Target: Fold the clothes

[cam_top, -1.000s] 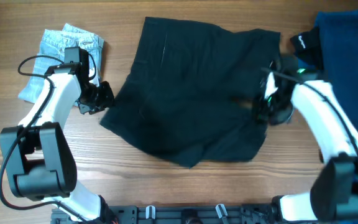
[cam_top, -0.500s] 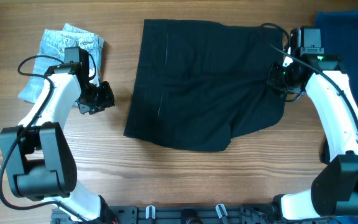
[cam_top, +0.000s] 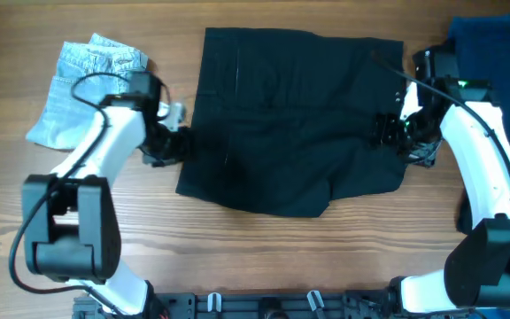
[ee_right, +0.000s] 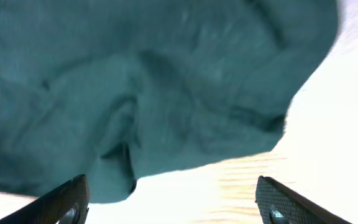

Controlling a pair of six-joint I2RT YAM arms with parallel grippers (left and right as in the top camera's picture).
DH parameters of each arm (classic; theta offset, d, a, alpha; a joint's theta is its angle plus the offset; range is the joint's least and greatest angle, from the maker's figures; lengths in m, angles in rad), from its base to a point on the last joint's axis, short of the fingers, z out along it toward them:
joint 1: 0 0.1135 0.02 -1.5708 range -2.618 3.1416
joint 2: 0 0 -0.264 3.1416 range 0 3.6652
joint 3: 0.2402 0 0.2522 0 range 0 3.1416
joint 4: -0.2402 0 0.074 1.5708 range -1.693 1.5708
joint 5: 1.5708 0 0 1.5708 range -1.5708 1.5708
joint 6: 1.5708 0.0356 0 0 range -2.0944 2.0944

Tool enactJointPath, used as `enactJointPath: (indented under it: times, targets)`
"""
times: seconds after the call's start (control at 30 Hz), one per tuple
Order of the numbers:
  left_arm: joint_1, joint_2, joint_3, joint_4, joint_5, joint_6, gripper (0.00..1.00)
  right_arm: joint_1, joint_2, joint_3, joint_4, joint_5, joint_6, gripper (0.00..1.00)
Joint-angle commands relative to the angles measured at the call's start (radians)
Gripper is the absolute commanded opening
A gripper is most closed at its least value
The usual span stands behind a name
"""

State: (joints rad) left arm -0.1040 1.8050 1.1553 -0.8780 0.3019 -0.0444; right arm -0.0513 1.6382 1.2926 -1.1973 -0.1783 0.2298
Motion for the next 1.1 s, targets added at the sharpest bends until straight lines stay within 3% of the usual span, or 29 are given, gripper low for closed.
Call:
enactJointPath:
  times: [0.0,0.07,0.2,0.23,0.3,0.33,0.57,0.63,0.67,0.7,0.77,0.93,1.07]
  targets:
    - [-0.085,0.026,-0.073,0.021,-0.026,0.006,0.56,0.002,0.008,-0.106,0.006,-0.116,-0.024,0.86]
    - [-0.103,0.028,-0.097,0.022,-0.117,-0.082,0.50,0.002,0.008,-0.154,0.040,-0.120,-0.034,0.85]
    - [-0.102,0.028,-0.106,0.032,-0.156,-0.144,0.48,0.002,0.008,-0.224,0.066,-0.196,-0.047,0.85]
    - [-0.102,0.028,-0.106,0.037,-0.172,-0.145,0.42,0.002,0.008,-0.242,0.077,-0.209,-0.047,0.85]
    - [-0.101,0.029,-0.110,0.071,-0.322,-0.229,0.09,0.002,0.008,-0.300,0.123,-0.216,-0.026,0.85]
    - [-0.098,0.030,-0.110,0.091,-0.396,-0.281,0.04,0.002,0.008,-0.327,0.146,-0.216,-0.002,0.85]
    - [-0.043,0.030,-0.110,0.141,-0.417,-0.316,0.04,0.002,0.008,-0.548,0.418,-0.298,0.096,0.79]
    - [-0.033,0.030,-0.110,0.143,-0.416,-0.316,0.04,0.001,0.008,-0.593,0.542,-0.294,0.117,0.60]
    - [-0.026,0.030,-0.110,0.144,-0.417,-0.316,0.04,0.001,0.008,-0.593,0.585,-0.294,0.107,0.38]
    - [-0.019,0.030,-0.110,0.142,-0.417,-0.315,0.04,0.001,0.006,-0.575,0.568,-0.301,0.106,0.22]
    - [-0.005,0.030,-0.110,0.135,-0.417,-0.314,0.04,0.001,-0.012,-0.503,0.448,-0.331,0.047,0.06]
    - [0.039,0.030,-0.110,0.133,-0.420,-0.307,0.04,0.001,-0.100,-0.190,-0.003,-0.176,0.027,0.04]
    - [0.056,0.030,-0.110,0.133,-0.420,-0.307,0.04,0.001,-0.111,-0.084,-0.112,-0.176,0.004,0.04]
